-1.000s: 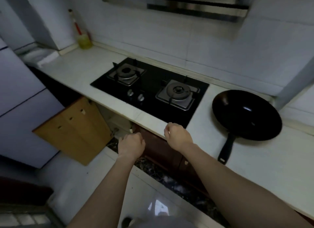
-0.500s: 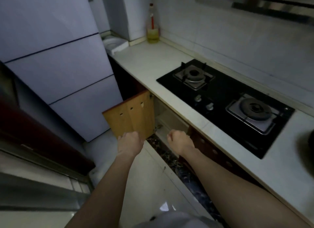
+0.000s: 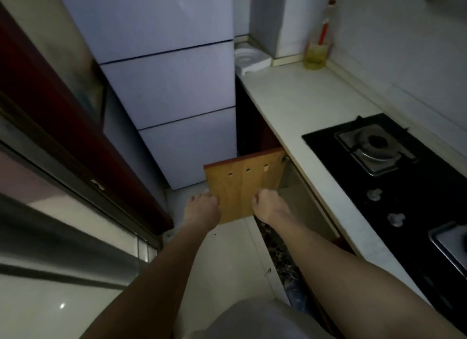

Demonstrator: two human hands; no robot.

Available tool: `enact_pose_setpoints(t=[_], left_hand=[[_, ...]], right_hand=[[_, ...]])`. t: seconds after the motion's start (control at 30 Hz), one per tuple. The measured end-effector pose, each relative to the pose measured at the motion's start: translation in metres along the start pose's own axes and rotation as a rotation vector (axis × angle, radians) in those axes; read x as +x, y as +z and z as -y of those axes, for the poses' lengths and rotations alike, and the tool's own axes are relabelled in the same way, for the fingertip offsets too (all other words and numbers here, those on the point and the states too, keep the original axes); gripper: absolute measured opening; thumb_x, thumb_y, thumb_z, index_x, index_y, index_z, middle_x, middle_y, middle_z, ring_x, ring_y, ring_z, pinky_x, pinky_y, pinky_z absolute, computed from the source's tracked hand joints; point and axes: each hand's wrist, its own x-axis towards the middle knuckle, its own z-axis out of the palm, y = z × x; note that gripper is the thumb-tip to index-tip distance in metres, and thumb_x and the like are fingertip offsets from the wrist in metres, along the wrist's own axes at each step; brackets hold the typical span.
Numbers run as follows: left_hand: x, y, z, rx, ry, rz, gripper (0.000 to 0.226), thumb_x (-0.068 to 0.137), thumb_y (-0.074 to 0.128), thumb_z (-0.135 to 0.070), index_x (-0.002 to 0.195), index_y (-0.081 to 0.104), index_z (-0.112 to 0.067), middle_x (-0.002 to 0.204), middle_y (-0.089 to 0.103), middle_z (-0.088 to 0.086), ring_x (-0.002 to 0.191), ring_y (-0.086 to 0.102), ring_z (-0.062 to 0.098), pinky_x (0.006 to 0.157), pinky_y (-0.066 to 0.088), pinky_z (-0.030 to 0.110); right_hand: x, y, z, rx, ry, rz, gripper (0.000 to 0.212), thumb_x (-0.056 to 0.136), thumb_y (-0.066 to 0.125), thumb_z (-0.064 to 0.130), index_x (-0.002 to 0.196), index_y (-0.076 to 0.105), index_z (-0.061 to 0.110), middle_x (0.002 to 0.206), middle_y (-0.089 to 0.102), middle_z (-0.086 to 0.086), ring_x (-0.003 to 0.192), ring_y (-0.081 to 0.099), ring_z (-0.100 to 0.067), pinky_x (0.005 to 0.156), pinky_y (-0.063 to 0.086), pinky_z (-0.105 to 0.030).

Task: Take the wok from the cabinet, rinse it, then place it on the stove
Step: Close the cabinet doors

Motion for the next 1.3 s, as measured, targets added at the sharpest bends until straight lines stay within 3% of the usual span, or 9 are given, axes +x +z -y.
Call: enact_pose_setpoints(t=[0.23,0.53,0.73,0.93,1.03,1.13,1.3], left_hand=[[0.039,-0.005,0.016,0.081,-0.041,0.057,0.029,0.099,0.052,-0.029,0.126,0.057,-0.02,0.125,0.062,0.007,0.119,0.054,0.03,0.103,0.038,0.043],[0.13,-0.009,0.064,0.023,0.014,0.067,0.036,0.097,0.052,-0.023,0.133,0.053,-0.018,0.135,0.058,0.01,0.126,0.053,0.031,0.104,0.039,0.044],[0.2,-0.017,0.104,-0.058,0.123,0.082,0.049,0.105,0.034,-0.049,0.142,0.048,-0.02,0.141,0.056,0.008,0.128,0.053,0.032,0.104,0.039,0.045],[0.256,-0.008,0.117,-0.045,0.214,0.216,0.049,0.108,0.029,-0.042,0.152,0.038,-0.023,0.152,0.047,0.009,0.138,0.044,0.033,0.115,0.031,0.047],[0.276,0.001,0.114,-0.147,0.237,0.31,0.046,0.108,0.034,-0.036,0.15,0.042,-0.021,0.152,0.047,0.009,0.136,0.046,0.029,0.11,0.037,0.039],[0.295,0.017,0.107,-0.209,0.242,0.459,0.053,0.108,0.036,-0.038,0.157,0.031,-0.019,0.16,0.037,0.007,0.143,0.039,0.024,0.114,0.03,0.032],[0.309,0.045,0.111,-0.331,0.233,0.589,0.046,0.108,0.035,-0.04,0.15,0.047,-0.023,0.154,0.047,0.005,0.138,0.046,0.024,0.116,0.034,0.038]], right_hand=[[0.062,0.002,0.013,-0.111,-0.077,0.096,0.03,0.103,0.042,0.025,0.095,0.068,0.012,0.097,0.072,-0.012,0.088,0.069,-0.031,0.072,0.056,-0.035],[0.14,0.004,0.036,-0.214,0.038,0.113,0.022,0.097,0.048,0.019,0.103,0.068,0.013,0.107,0.071,-0.011,0.099,0.069,-0.032,0.081,0.055,-0.035],[0.19,0.02,0.065,-0.327,0.121,0.163,0.016,0.096,0.054,0.016,0.103,0.068,0.013,0.105,0.069,-0.007,0.09,0.067,-0.025,0.079,0.057,-0.035],[0.234,0.031,0.097,-0.323,0.066,0.109,0.031,0.103,0.045,0.026,0.13,0.051,0.011,0.131,0.057,-0.012,0.12,0.057,-0.032,0.095,0.048,-0.041],[0.255,0.043,0.102,-0.326,0.032,0.143,0.039,0.105,0.041,0.027,0.139,0.049,0.009,0.139,0.054,-0.013,0.125,0.053,-0.031,0.102,0.043,-0.039],[0.277,0.056,0.098,-0.374,-0.01,0.177,0.041,0.106,0.039,0.029,0.14,0.05,0.007,0.142,0.053,-0.012,0.13,0.048,-0.029,0.108,0.039,-0.04],[0.29,0.077,0.085,-0.458,0.022,0.341,0.049,0.103,0.037,0.022,0.151,0.037,0.01,0.156,0.037,-0.011,0.147,0.027,-0.034,0.119,0.023,-0.045]])
